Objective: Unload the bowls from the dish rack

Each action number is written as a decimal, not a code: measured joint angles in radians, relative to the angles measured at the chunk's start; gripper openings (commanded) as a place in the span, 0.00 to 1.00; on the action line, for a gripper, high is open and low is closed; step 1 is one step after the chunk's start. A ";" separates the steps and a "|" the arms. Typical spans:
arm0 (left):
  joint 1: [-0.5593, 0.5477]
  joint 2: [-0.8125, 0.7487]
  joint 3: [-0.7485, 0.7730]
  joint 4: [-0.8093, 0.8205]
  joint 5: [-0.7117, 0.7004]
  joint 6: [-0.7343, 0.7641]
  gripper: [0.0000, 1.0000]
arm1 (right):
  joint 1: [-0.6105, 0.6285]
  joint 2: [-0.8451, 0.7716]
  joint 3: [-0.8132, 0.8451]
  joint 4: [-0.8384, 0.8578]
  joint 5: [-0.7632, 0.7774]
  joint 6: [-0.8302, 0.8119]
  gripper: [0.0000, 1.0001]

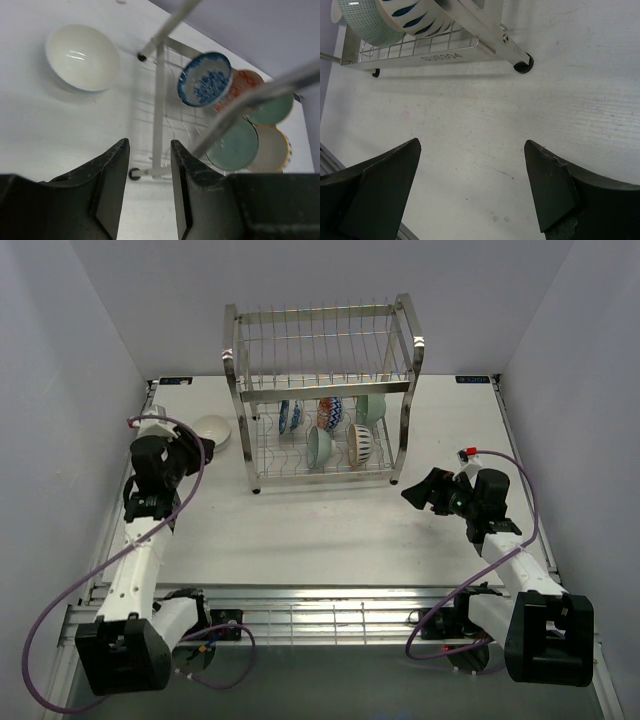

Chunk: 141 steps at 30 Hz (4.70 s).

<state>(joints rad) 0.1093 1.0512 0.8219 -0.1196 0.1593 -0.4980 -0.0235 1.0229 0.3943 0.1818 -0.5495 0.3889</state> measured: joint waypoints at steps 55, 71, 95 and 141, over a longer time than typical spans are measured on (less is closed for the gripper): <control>-0.720 0.677 0.042 0.716 -0.256 0.253 0.56 | 0.007 0.001 0.000 0.001 -0.004 -0.003 0.91; -0.637 0.729 0.039 0.862 0.034 0.097 0.39 | 0.007 0.009 0.000 0.001 -0.003 -0.004 0.92; -0.631 0.772 0.021 0.932 0.085 -0.069 0.00 | 0.007 0.010 0.000 0.001 -0.003 -0.004 0.92; -0.529 0.891 -0.096 1.405 0.320 -0.410 0.00 | 0.012 0.033 0.000 0.001 -0.003 -0.005 0.92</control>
<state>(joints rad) -0.4194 1.9419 0.7258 1.2850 0.4797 -0.9085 -0.0116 1.0557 0.3943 0.1829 -0.5526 0.3843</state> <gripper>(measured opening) 0.196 0.922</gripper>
